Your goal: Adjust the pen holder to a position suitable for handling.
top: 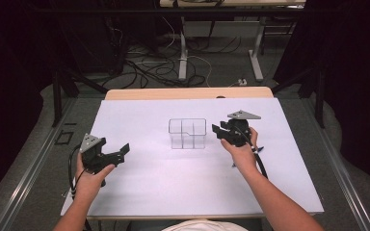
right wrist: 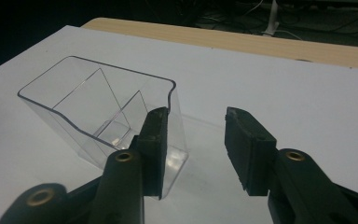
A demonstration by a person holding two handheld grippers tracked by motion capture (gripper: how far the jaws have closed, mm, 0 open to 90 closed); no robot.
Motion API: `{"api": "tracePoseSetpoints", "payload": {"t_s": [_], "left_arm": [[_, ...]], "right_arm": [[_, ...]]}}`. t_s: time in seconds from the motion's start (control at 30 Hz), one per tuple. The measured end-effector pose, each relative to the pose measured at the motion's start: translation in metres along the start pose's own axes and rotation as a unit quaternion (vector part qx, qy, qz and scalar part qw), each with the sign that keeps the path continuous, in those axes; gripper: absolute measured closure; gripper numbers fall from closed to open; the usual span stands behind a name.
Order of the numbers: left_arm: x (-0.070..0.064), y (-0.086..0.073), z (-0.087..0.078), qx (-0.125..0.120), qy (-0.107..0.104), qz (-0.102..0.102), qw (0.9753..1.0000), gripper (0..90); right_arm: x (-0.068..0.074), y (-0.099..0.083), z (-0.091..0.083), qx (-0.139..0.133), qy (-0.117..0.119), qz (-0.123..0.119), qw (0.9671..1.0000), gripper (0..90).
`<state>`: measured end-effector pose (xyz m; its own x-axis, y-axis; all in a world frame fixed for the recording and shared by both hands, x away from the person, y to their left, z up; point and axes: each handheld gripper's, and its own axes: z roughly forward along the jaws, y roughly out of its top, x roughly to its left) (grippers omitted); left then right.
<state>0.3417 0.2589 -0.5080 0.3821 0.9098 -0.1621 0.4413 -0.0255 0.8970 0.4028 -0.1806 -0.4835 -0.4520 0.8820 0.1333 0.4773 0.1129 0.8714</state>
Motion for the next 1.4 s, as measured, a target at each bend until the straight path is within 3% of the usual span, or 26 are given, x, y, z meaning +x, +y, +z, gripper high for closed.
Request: {"api": "tracePoseSetpoints", "payload": {"t_s": [0.3,0.47,0.77,0.9,1.17,1.3,1.4], "left_arm": [[-0.001,0.0,-0.001,0.0,-0.001,0.001,1.0,0.9],[-0.001,0.0,-0.001,0.001,-0.001,0.002,1.0,0.9],[-0.002,0.0,-0.001,-0.001,0.0,0.003,1.0,1.0],[-0.002,0.0,-0.001,0.0,0.0,0.004,1.0,1.0],[-0.003,0.001,-0.002,0.0,-0.001,0.005,1.0,1.0],[-0.003,0.001,-0.002,0.001,-0.001,0.007,1.0,1.5],[-0.004,0.001,-0.001,0.002,-0.003,0.008,1.0,1.5]], "right_arm": [[-0.011,0.003,-0.014,-0.001,0.017,-0.012,0.9998,48.5],[-0.023,0.004,-0.024,-0.026,0.033,-0.032,0.9986,39.2],[-0.044,0.007,-0.04,-0.029,0.037,-0.038,0.9982,33.3],[-0.053,0.005,-0.044,-0.023,0.03,-0.057,0.9977,32.2],[-0.058,0.001,-0.042,-0.015,0.027,-0.067,0.9973,28.7],[-0.064,0.003,-0.048,-0.015,0.026,-0.094,0.9951,25.0],[-0.066,0.002,-0.051,-0.014,0.031,-0.097,0.9947,24.0]]}}
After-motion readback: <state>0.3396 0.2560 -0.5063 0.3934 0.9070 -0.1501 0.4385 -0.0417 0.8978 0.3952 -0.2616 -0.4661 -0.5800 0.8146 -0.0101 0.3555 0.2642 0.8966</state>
